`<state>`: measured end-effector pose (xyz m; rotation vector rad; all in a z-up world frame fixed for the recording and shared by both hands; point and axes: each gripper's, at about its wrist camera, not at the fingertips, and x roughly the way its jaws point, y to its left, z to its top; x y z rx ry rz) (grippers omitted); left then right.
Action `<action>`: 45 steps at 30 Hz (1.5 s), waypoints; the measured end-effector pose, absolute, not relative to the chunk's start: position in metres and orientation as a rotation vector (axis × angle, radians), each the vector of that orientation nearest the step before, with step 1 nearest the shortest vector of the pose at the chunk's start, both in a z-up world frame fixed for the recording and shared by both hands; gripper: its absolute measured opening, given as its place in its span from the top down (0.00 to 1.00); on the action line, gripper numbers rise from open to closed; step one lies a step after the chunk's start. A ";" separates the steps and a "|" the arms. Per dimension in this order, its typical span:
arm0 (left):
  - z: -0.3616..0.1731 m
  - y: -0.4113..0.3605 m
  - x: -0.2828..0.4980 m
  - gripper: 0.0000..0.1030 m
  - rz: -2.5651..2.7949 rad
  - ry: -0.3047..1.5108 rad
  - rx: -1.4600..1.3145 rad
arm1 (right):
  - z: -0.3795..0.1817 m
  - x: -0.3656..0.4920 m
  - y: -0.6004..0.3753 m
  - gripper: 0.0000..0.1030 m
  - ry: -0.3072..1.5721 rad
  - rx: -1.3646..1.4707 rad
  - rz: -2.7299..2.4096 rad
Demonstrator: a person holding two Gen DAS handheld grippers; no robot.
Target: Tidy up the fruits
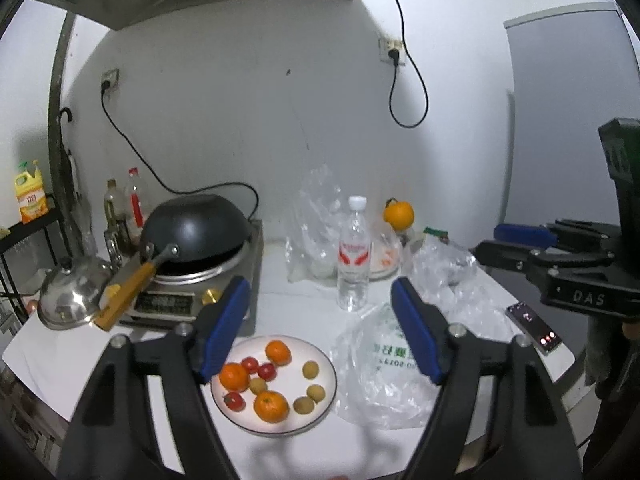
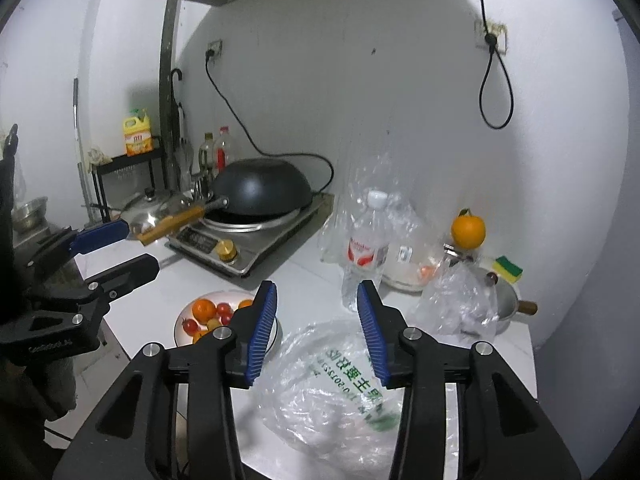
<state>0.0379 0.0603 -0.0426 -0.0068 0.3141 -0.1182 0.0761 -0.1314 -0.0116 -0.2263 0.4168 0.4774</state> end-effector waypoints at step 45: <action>0.042 0.055 -0.017 0.06 -0.018 0.102 0.017 | 0.057 0.026 -0.154 0.48 0.212 -0.190 0.401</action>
